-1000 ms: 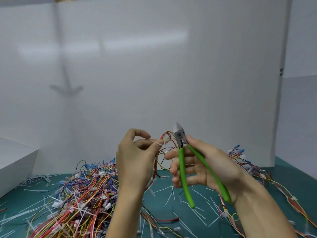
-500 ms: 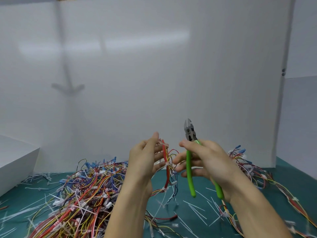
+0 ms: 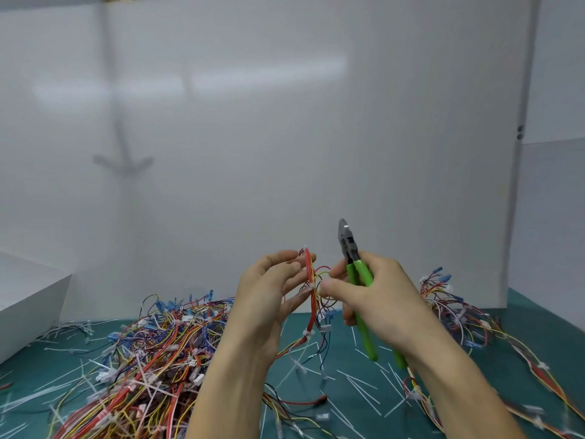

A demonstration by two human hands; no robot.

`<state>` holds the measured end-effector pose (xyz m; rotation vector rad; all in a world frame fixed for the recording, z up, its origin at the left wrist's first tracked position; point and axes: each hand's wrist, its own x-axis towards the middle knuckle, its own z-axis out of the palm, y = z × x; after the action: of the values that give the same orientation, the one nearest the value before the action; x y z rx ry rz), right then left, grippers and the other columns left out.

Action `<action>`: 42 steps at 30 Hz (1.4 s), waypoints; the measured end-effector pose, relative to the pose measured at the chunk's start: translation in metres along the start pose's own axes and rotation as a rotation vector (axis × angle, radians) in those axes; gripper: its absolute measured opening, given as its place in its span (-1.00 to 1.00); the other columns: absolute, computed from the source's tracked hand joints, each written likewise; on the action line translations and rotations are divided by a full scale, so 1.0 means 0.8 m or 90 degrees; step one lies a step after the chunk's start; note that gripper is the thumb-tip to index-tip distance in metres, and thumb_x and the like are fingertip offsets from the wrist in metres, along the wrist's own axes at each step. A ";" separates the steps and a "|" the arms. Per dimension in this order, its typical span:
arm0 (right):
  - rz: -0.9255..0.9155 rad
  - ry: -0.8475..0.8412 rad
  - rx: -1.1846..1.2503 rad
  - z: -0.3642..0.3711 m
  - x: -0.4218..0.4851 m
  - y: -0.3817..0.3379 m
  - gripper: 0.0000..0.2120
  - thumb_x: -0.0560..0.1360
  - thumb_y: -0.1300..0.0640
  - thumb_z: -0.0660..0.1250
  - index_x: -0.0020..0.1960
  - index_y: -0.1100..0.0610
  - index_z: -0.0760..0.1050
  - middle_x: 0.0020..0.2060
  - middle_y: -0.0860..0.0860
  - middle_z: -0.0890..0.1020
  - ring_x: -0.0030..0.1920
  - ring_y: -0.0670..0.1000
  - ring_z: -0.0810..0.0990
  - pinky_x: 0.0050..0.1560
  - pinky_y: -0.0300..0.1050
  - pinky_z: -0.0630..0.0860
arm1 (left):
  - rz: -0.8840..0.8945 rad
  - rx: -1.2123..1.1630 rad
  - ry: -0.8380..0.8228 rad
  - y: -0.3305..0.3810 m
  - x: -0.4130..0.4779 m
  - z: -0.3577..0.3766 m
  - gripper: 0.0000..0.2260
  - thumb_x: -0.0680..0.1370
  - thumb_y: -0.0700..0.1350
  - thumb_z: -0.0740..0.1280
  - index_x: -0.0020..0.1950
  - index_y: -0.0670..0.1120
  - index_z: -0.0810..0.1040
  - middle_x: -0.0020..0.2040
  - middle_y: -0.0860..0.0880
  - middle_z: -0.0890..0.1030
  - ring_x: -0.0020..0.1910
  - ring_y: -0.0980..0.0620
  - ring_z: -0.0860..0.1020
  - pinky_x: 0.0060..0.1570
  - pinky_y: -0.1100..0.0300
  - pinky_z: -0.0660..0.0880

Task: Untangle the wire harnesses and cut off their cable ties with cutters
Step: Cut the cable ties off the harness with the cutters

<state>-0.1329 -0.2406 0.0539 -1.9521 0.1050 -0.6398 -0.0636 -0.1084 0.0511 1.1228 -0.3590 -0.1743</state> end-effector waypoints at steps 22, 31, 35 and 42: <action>-0.111 0.149 -0.034 0.004 0.007 0.015 -0.76 0.39 0.10 0.56 -0.16 -0.06 0.48 -0.28 -0.13 0.63 -0.24 -0.19 0.62 -0.30 -0.39 0.52 | 0.087 0.246 -0.113 0.003 -0.007 -0.010 -0.86 0.53 -0.11 0.42 -0.06 -0.18 0.67 -0.11 -0.09 0.73 -0.05 -0.01 0.71 -0.03 0.23 0.63; -0.125 0.111 -0.148 0.005 0.003 0.006 -0.78 0.54 -0.16 0.32 -0.16 -0.04 0.46 -0.22 -0.05 0.56 -0.20 -0.06 0.61 -0.24 -0.23 0.49 | 0.026 0.102 -0.032 -0.006 -0.007 0.004 -0.94 0.58 -0.31 0.31 -0.09 -0.28 0.50 -0.18 -0.16 0.73 -0.16 -0.09 0.72 -0.24 0.22 0.64; -0.054 -0.032 -0.163 0.001 -0.003 -0.003 -0.53 0.55 -0.31 0.05 -0.21 0.01 0.50 -0.33 0.00 0.60 -0.24 0.04 0.63 -0.12 0.06 0.59 | 0.017 0.087 0.011 -0.011 -0.004 0.005 -0.94 0.58 -0.31 0.31 -0.09 -0.29 0.51 -0.17 -0.17 0.73 -0.15 -0.06 0.73 -0.20 0.22 0.65; 0.023 -0.142 -0.251 0.005 -0.002 0.009 -0.46 0.64 -0.19 0.04 -0.18 0.20 0.53 -0.34 0.14 0.62 -0.29 0.14 0.67 -0.11 0.10 0.61 | 0.042 0.063 0.047 -0.008 -0.001 0.003 -0.91 0.55 -0.33 0.31 -0.13 -0.30 0.57 -0.16 -0.18 0.73 -0.12 -0.06 0.72 -0.21 0.27 0.63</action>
<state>-0.1308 -0.2405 0.0456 -2.3837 0.1345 -0.3922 -0.0654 -0.1132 0.0457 1.2097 -0.3411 -0.0577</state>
